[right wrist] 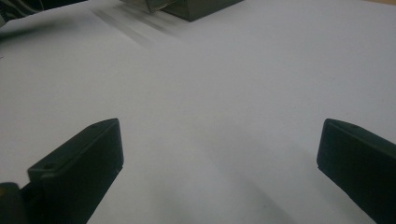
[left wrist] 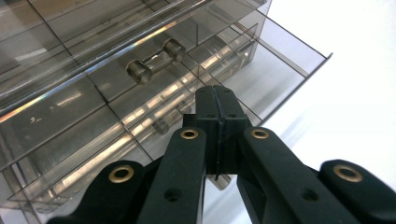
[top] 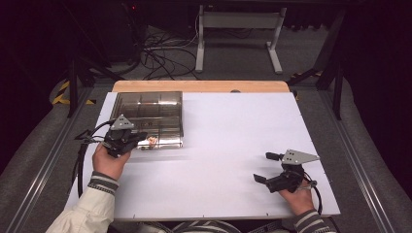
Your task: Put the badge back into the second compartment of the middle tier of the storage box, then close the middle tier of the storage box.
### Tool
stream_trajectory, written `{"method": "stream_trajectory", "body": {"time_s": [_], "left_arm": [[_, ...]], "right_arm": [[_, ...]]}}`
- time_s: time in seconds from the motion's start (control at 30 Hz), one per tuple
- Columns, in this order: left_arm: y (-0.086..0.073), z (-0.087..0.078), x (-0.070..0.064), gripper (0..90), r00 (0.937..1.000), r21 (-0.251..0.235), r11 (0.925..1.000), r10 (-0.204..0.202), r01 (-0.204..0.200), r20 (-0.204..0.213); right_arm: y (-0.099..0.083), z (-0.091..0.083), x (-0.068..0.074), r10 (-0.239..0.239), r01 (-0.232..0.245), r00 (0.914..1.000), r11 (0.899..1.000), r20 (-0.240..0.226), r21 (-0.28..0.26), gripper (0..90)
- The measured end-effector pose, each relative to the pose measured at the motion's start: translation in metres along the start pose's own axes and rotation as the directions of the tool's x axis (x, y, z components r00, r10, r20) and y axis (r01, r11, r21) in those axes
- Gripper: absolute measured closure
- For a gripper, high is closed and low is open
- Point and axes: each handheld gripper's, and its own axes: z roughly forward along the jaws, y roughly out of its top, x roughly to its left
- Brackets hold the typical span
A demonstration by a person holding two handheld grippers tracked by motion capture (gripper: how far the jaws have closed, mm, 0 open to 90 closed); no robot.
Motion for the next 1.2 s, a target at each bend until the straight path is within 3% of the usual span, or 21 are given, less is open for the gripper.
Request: {"method": "stream_trajectory", "body": {"time_s": [0.43,0.67,0.77,1.2], "left_arm": [[-0.001,-0.004,-0.003,90.0,0.9994,-0.006,0.9996,0.028,-0.028,0.02],[-0.005,-0.007,-0.006,90.0,0.9986,0.011,0.9998,0.017,-0.018,0.05],[-0.007,-0.01,-0.006,90.0,0.9984,0.025,0.9992,0.029,-0.031,0.048],[-0.021,-0.016,-0.006,90.0,0.9974,0.079,0.9967,0.014,-0.02,0.07]], "right_arm": [[0.0,0.0,0.0,-0.001,0.001,1.0,1.0,0.003,0.002,1.1],[0.0,0.0,0.0,-0.001,0.001,1.0,1.0,0.003,0.002,1.1],[0.0,0.0,0.0,-0.003,0.003,1.0,1.0,0.003,0.002,1.1],[0.0,0.0,0.0,-0.002,0.002,1.0,1.0,0.0,0.002,1.1]]}}
